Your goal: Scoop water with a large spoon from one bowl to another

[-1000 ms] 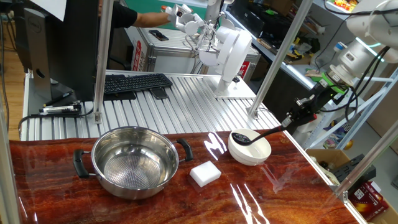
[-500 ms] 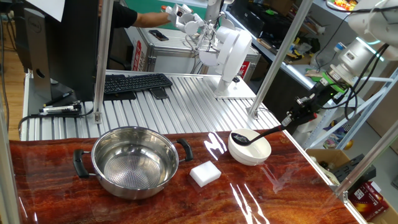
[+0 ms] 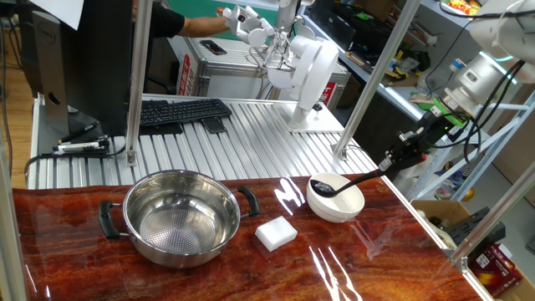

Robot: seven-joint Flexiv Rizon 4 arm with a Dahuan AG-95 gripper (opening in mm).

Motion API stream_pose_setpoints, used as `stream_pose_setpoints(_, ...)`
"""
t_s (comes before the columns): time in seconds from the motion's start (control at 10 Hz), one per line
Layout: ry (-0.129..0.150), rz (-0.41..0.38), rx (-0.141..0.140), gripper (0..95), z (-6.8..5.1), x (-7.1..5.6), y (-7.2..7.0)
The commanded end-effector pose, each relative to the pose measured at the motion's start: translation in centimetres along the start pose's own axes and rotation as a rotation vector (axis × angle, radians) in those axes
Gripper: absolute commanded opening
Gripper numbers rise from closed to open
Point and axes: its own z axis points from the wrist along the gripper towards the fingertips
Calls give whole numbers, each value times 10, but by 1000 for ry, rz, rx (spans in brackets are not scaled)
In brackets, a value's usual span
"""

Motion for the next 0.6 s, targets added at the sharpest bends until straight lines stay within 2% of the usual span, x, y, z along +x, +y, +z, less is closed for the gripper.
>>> stream_pose_setpoints(0.1, 5, 6, -12, 0, 0, -1, 0)
stream_pose_setpoints(0.5, 16, 24, -40, 0, 0, -1, 0)
stream_pose_setpoints(0.6, 20, 34, -58, 0, 1, -1, 0)
